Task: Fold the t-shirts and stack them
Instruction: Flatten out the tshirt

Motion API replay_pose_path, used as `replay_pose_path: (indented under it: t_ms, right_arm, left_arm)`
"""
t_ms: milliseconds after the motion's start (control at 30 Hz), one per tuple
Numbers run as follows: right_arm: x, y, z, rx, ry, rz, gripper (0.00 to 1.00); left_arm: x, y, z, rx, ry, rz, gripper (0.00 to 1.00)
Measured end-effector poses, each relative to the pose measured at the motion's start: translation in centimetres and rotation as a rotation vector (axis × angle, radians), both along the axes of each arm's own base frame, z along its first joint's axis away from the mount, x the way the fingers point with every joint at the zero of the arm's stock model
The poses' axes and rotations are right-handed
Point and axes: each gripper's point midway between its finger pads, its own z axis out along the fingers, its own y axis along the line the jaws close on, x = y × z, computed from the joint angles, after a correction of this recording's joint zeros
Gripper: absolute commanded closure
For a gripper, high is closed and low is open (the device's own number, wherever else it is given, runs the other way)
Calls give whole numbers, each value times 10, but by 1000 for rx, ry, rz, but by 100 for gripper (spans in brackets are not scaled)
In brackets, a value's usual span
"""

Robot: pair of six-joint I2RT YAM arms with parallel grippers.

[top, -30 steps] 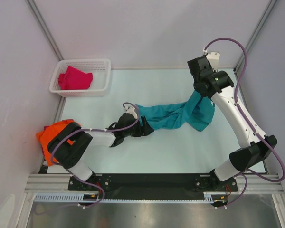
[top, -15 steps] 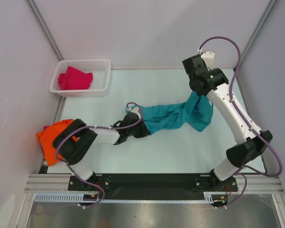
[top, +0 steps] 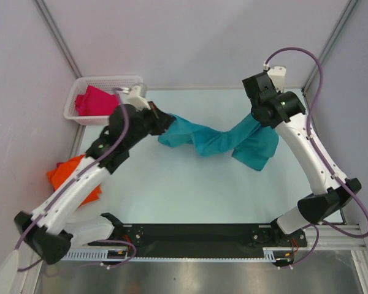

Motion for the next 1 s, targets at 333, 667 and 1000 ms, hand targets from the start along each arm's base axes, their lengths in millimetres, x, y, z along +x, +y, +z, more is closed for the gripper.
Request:
replay_pose_path:
  t_ms: [333, 667, 1000]
  right_arm:
    - [-53, -38, 60, 34, -174, -70, 100]
    - [-55, -58, 66, 0, -203, -152, 100]
    - [9, -45, 28, -52, -90, -147, 100]
  left_arm:
    - [-47, 128, 81, -24, -152, 264, 100]
    - [-25, 160, 44, 10, -1, 325, 100]
    - [54, 153, -2, -17, 159, 256, 100]
